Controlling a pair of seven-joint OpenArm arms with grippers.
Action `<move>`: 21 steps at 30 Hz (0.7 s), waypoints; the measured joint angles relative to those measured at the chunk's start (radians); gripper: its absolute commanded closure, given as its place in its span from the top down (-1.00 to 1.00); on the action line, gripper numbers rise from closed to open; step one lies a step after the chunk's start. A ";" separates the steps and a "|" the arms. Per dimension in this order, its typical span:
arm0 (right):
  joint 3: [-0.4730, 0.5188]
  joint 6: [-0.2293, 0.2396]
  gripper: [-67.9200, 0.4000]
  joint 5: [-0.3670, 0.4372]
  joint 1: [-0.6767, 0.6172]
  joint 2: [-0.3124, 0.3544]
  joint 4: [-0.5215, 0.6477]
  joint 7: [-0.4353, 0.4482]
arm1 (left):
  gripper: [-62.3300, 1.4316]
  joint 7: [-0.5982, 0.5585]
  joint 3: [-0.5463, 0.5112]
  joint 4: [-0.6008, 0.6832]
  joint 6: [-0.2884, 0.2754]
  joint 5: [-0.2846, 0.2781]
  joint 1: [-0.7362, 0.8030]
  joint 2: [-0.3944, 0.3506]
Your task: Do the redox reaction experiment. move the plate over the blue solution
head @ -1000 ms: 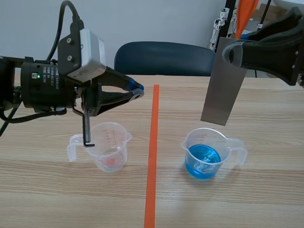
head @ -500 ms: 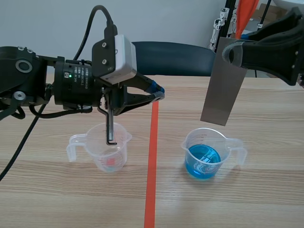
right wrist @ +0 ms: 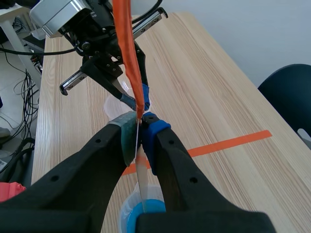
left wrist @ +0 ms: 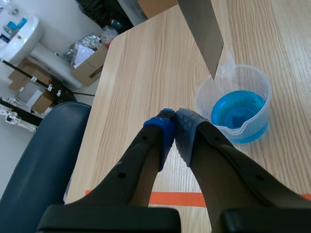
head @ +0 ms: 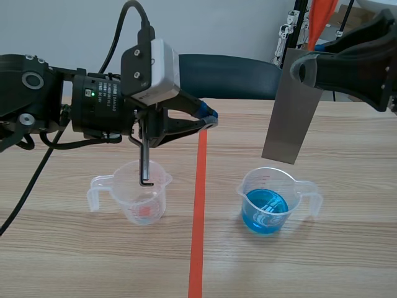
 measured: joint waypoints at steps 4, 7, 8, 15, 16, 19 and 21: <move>0.000 0.000 -0.97 0.000 0.000 0.000 0.000 0.000 | -0.87 -0.008 0.032 0.000 -0.023 0.011 -0.018 0.012; 0.000 0.000 -0.97 0.000 0.000 0.000 0.000 0.000 | -0.87 -0.007 0.063 0.000 -0.023 0.011 -0.032 0.020; 0.000 0.000 -0.97 0.000 0.000 0.000 0.000 0.000 | -0.87 -0.007 0.066 0.000 -0.023 0.010 -0.033 0.023; 0.000 0.000 -0.97 0.000 0.000 0.000 0.000 0.000 | -0.87 -0.006 0.065 0.000 -0.023 0.011 -0.032 0.022; 0.000 0.000 -0.97 0.000 0.000 0.000 0.000 0.000 | -0.87 -0.006 0.065 0.000 -0.023 0.011 -0.032 0.022; 0.000 0.000 -0.97 0.000 0.000 0.000 0.000 0.000 | -0.87 -0.006 0.065 0.000 -0.023 0.011 -0.032 0.022; 0.000 0.000 -0.97 0.000 0.000 0.000 0.000 0.000 | -0.87 -0.006 0.065 0.000 -0.023 0.011 -0.032 0.022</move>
